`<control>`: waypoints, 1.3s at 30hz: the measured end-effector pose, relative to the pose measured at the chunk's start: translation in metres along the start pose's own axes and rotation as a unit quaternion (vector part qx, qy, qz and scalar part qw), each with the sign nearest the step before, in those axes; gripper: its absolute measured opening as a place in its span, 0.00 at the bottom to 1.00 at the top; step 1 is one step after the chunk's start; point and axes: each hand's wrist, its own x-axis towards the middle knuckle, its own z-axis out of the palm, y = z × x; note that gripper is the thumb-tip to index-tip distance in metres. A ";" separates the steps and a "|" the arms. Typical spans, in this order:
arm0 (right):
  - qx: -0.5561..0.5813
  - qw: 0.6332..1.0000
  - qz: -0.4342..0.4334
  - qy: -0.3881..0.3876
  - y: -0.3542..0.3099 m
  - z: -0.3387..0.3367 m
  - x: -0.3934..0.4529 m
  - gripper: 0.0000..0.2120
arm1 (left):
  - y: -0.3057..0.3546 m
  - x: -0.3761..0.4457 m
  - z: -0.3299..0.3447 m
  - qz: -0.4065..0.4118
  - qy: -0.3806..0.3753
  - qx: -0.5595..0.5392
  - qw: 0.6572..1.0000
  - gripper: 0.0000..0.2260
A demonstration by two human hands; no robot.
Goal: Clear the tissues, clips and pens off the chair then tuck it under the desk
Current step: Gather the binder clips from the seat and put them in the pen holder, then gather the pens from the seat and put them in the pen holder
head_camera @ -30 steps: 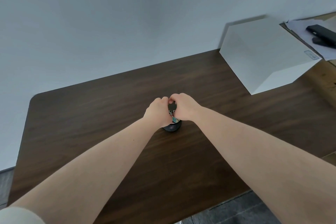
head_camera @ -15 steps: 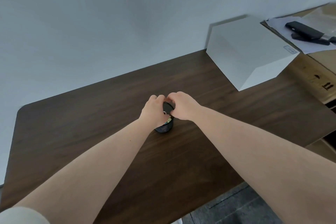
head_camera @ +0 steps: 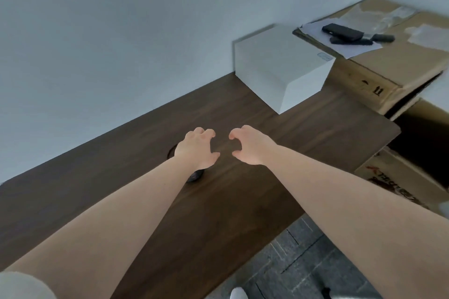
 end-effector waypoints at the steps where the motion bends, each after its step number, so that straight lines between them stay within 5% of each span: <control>1: 0.000 1.000 0.011 0.002 0.015 -0.005 -0.011 0.21 | 0.016 -0.001 0.001 0.012 -0.002 0.009 1.000 0.25; 11: 0.045 0.972 0.228 0.020 0.225 -0.002 -0.203 0.25 | 0.257 -0.022 0.077 0.206 -0.090 0.131 0.965 0.30; 22: 0.094 0.882 0.462 -0.002 0.400 0.073 -0.471 0.36 | 0.499 -0.108 0.230 0.419 -0.183 0.265 0.849 0.39; 35: 0.202 0.815 0.543 -0.030 0.449 0.200 -0.551 0.35 | 0.596 -0.135 0.377 0.548 -0.224 0.367 0.717 0.37; 39: 0.221 0.794 0.566 -0.014 0.465 0.236 -0.527 0.36 | 0.606 -0.113 0.424 0.573 -0.213 0.345 0.712 0.34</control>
